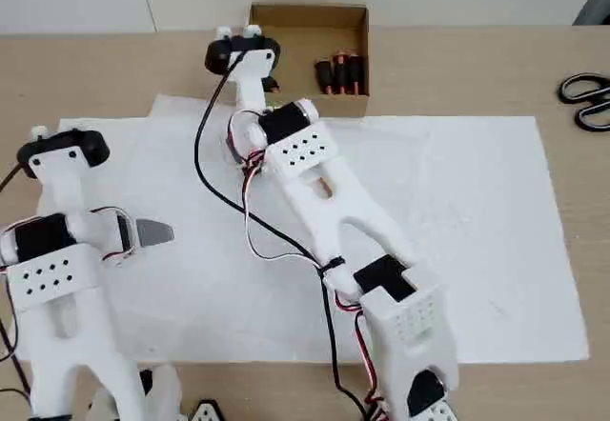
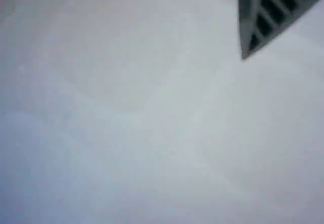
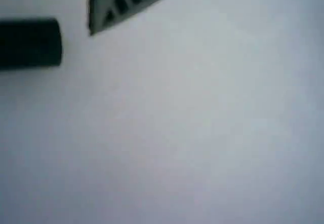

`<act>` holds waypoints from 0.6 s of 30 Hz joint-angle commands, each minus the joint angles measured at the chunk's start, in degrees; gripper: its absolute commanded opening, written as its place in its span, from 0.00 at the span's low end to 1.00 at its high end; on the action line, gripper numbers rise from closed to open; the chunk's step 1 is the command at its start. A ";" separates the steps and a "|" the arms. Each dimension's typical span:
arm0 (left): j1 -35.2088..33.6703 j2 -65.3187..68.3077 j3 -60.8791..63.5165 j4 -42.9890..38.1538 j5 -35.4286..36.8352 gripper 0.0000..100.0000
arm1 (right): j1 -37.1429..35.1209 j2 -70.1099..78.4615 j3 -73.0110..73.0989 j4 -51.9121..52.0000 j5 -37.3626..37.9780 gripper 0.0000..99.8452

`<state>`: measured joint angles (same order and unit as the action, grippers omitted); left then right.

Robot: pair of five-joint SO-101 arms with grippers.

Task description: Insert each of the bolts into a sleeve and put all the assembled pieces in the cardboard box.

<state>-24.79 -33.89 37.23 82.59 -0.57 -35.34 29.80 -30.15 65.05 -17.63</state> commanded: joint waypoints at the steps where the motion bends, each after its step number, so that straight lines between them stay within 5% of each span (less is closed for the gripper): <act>1: 0.35 -0.09 0.13 -0.97 0.35 0.36 | -0.04 0.48 -2.55 -7.69 -4.92 0.28; 12: 0.35 -0.09 0.13 -0.97 0.35 0.36 | -0.92 2.86 -2.55 -10.51 -8.44 0.28; 18: 0.35 -0.09 0.13 -0.97 0.35 0.36 | -0.22 3.38 -2.55 -10.86 -19.96 0.28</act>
<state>-24.79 -33.89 37.23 82.59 -0.57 -35.96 33.32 -30.15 55.38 -33.19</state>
